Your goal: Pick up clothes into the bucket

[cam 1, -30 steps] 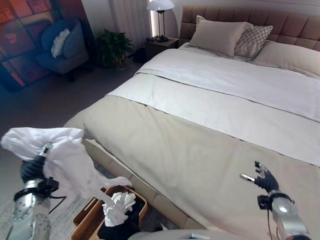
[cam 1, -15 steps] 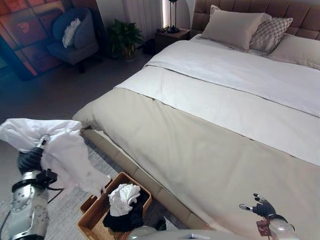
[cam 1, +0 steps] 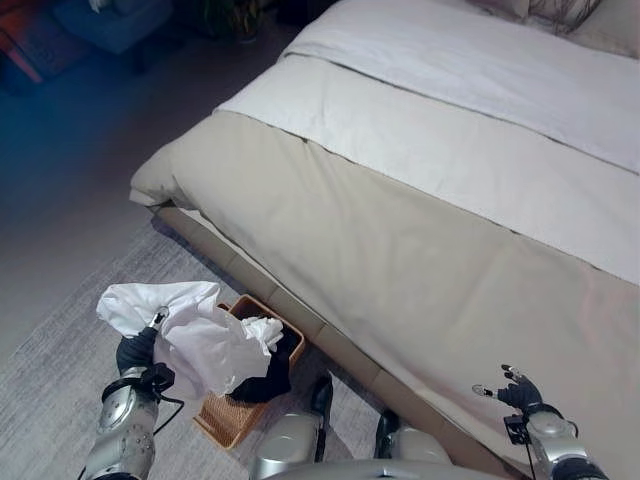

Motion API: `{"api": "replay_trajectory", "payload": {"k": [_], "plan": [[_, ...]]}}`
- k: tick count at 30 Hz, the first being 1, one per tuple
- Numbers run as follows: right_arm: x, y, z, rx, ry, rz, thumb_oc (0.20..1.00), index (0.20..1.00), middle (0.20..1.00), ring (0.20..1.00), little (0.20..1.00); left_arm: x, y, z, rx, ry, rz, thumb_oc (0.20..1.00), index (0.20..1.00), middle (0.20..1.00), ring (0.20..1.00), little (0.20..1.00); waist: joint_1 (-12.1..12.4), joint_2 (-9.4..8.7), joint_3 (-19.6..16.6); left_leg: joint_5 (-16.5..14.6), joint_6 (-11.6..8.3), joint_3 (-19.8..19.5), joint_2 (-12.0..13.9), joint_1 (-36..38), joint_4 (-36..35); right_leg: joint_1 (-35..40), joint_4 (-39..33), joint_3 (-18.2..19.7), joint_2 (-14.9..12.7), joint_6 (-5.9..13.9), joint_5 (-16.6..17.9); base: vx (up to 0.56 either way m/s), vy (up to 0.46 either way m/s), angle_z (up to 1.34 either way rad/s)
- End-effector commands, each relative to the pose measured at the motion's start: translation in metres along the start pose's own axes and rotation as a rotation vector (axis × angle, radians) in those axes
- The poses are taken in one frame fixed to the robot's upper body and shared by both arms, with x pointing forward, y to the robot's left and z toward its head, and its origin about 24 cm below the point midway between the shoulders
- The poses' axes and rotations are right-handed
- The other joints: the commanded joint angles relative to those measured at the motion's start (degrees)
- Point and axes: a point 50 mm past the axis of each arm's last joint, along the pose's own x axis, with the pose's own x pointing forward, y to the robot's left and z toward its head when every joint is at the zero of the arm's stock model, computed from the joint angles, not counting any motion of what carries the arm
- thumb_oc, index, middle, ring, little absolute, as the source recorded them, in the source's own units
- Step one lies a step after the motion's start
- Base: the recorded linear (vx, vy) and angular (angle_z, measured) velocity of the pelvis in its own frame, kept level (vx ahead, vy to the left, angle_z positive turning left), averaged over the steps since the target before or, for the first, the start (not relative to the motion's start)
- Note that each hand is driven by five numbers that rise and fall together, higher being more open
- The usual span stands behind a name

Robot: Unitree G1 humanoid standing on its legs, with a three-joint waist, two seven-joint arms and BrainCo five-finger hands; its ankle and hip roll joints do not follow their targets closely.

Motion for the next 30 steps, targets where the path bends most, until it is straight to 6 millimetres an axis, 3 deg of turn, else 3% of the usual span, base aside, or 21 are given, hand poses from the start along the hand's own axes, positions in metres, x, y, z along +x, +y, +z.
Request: {"api": "replay_trajectory", "payload": {"k": [1, 9, 15, 21, 23, 24, 26, 30], "plan": [[0.002, -0.005, 0.016, -0.029, -0.065, -0.027, 1.0, 1.0, 1.0, 1.0, 1.0, 0.008, -0.005, 0.025, 0.041, -0.12, -0.027, 0.2, 0.2, 0.2, 0.2, 0.2, -0.7, -0.96, 0.1, -3.1, 1.66, 1.0, -0.8, -2.6, 6.1, -4.0, -2.3, 1.3, -2.0, 1.76, 8.4, -0.05, 0.022, -0.08], [0.005, 0.001, 0.051, 0.001, -0.193, -0.042, 1.0, 1.0, 1.0, 1.0, 1.0, 0.022, -0.006, 0.022, 0.232, -0.116, 0.1, 0.2, 0.2, 0.2, 0.2, 0.2, -1.7, -2.41, 4.6, -2.7, 1.43, 2.0, -0.3, -8.1, 8.9, -9.7, -0.1, 2.7, -2.0, 1.46, 9.0, -0.08, 0.024, -0.06], [0.003, 0.01, 0.076, 0.038, -0.299, -0.052, 1.0, 1.0, 1.0, 1.0, 1.0, 0.038, -0.008, 0.026, 0.173, -0.15, 0.257, 0.2, 0.2, 0.2, 0.2, 0.2, -2.3, -5.39, 9.1, -3.7, 1.49, 3.1, 0.4, -15.0, 13.7, -16.2, 3.3, 4.0, -1.7, 1.16, 9.1, -0.08, 0.013, -0.13], [0.0, 0.01, 0.103, 0.064, -0.413, -0.084, 1.0, 1.0, 1.0, 1.0, 1.0, 0.055, -0.007, 0.053, 0.311, -0.221, 0.365, 0.2, 0.2, 0.2, 0.2, 0.2, -3.3, -7.91, 14.3, -5.1, 1.87, 4.0, 0.6, -24.5, 20.9, -24.9, 7.4, 5.0, -1.4, 1.18, 9.6, -0.1, 0.035, -0.11], [-0.004, 0.008, 0.119, 0.077, -0.48, -0.094, 1.0, 1.0, 1.0, 1.0, 1.0, 0.058, 0.007, 0.067, 0.38, -0.238, 0.44, 0.2, 0.2, 0.2, 0.2, 0.2, -3.8, -9.04, 14.4, -8.3, 1.94, 4.0, 1.2, -30.3, 25.8, -30.4, 10.2, 6.0, -0.6, 1.73, 8.1, -0.04, 0.051, -0.13], [-0.004, 0.008, 0.12, 0.079, -0.484, -0.095, 1.0, 1.0, 1.0, 1.0, 1.0, 0.058, 0.007, 0.068, 0.378, -0.243, 0.439, 0.2, 0.2, 0.2, 0.2, 0.2, -3.9, -9.2, 14.4, -6.4, 2.12, 4.4, 1.1, -31.5, 25.5, -31.4, 9.7, 5.7, -0.8, 1.33, 9.8, 0.04, 0.022, -0.24], [-0.007, 0.008, 0.131, 0.099, -0.535, -0.098, 1.0, 1.0, 1.0, 1.0, 1.0, 0.059, 0.019, 0.084, 0.418, -0.269, 0.5, 0.2, 0.2, 0.2, 0.2, 0.2, -4.0, -10.49, 14.4, -10.2, 2.48, 3.9, 1.5, -37.3, 31.8, -36.3, 13.6, 6.2, 0.1, 2.04, 8.0, -0.01, 0.03, -0.21], [-0.012, 0.008, 0.139, 0.119, -0.58, -0.097, 1.0, 1.0, 1.0, 1.0, 1.0, 0.059, 0.022, 0.099, 0.436, -0.309, 0.535, 0.2, 0.2, 0.2, 0.2, 0.2, -4.4, -11.45, 14.4, -11.1, 2.59, 3.1, 1.3, -42.8, 35.5, -41.0, 16.5, 5.4, 0.1, 2.28, 7.3, -0.03, -0.017, -0.16]]}}
